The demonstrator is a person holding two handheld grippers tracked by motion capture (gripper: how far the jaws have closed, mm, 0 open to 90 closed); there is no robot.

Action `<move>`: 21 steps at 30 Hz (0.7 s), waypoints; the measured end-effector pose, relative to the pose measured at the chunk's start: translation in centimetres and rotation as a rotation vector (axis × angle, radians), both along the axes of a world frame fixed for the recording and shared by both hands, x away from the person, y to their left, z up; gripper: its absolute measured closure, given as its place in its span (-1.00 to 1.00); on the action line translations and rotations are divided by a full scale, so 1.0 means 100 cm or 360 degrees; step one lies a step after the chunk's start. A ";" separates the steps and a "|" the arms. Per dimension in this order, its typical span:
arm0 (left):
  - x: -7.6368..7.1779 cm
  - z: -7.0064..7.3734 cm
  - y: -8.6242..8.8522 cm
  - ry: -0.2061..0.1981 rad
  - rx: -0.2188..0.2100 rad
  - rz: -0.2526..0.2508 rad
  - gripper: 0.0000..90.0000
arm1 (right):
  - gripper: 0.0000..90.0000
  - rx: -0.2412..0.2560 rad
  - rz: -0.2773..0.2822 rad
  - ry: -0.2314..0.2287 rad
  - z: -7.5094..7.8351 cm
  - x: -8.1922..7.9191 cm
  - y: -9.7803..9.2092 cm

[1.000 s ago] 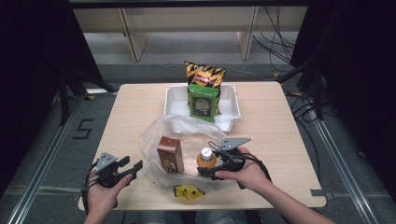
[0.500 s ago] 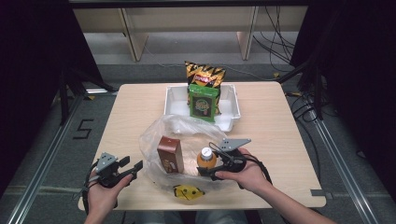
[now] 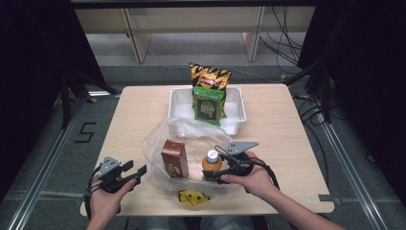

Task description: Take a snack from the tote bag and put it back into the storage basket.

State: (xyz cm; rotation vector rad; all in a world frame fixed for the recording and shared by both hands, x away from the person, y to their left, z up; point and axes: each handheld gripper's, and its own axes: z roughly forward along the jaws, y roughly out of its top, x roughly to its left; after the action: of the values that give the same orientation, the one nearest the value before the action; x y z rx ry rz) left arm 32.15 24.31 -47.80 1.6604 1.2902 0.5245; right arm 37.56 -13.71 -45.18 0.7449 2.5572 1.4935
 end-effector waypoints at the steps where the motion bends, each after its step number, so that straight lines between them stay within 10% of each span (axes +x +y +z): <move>1: 0.000 0.000 0.000 -0.0001 0.0001 -0.0001 -0.13 | -0.32 -0.0004 -0.0002 -0.0002 0.000 0.000 0.000; 21: 0.001 0.000 -0.001 0.0001 -0.0003 -0.0004 -0.13 | -0.32 0.0091 -0.0035 -0.0079 0.014 0.000 -0.005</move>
State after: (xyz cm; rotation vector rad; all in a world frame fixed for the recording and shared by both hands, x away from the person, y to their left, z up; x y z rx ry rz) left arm 32.25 24.23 -47.78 1.6608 1.2887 0.5212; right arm 37.59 -14.22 -43.82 0.7304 2.4723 1.5641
